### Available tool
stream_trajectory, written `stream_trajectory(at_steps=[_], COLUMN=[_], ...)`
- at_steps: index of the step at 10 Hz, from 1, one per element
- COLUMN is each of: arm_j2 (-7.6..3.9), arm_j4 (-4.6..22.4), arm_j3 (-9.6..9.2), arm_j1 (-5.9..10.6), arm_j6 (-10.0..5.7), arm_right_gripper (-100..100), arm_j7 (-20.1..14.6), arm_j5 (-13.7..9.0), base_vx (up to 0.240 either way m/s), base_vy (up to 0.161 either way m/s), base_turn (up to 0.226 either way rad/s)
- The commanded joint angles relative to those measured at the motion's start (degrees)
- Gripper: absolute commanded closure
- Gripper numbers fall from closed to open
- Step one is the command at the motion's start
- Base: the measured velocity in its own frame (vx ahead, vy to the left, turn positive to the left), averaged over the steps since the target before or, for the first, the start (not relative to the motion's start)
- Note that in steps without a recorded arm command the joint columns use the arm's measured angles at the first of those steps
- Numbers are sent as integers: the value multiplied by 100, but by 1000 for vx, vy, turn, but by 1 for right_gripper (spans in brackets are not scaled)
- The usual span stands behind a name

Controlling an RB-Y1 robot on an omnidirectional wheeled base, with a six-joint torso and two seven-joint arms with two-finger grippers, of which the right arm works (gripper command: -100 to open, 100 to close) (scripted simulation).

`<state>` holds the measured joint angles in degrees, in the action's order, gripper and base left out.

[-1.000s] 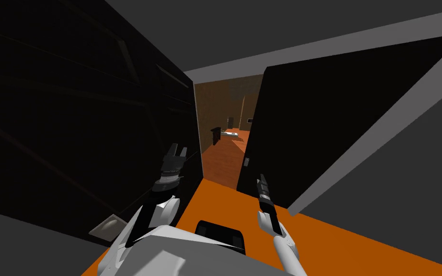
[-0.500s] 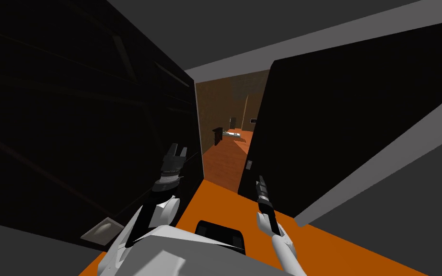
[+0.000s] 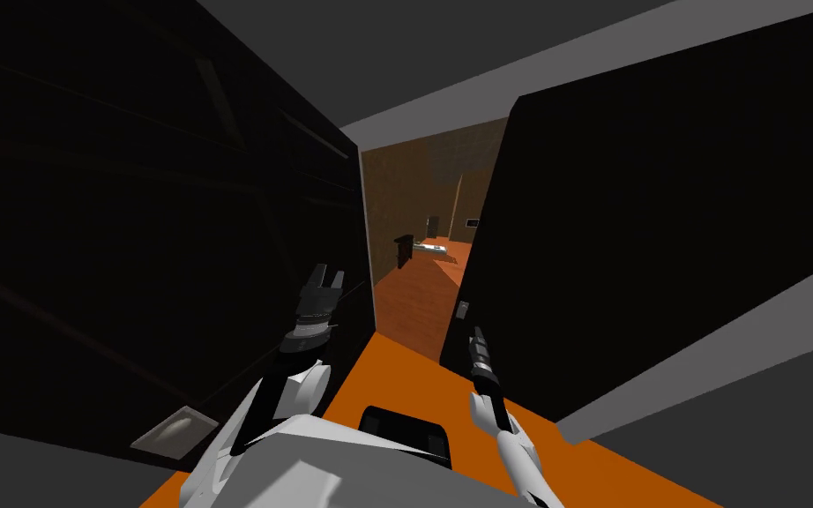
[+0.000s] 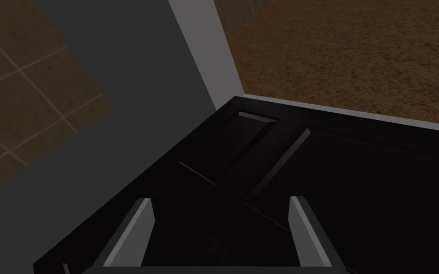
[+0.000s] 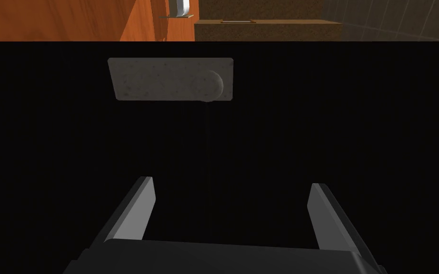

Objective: Pull the door open

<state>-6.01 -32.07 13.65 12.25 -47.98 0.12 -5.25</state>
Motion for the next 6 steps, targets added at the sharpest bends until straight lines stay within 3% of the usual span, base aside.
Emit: stream_trajectory(at_steps=[1,4,5,6], arm_j2=[-15,-7,-1,-108], arm_j4=[179,564,453,483], arm_j3=[14,50,40,64], arm_j1=[71,214,163,114], arm_j6=[-31,-78,-51,-76], arm_right_gripper=[-100,-100,-100,-100], arm_j7=[0,33,30,-64], arm_j5=[-1,-1,2,-20], base_vx=[60,74,30,127], base_vy=[-46,-39,-12,28], base_turn=[41,82,8,112])
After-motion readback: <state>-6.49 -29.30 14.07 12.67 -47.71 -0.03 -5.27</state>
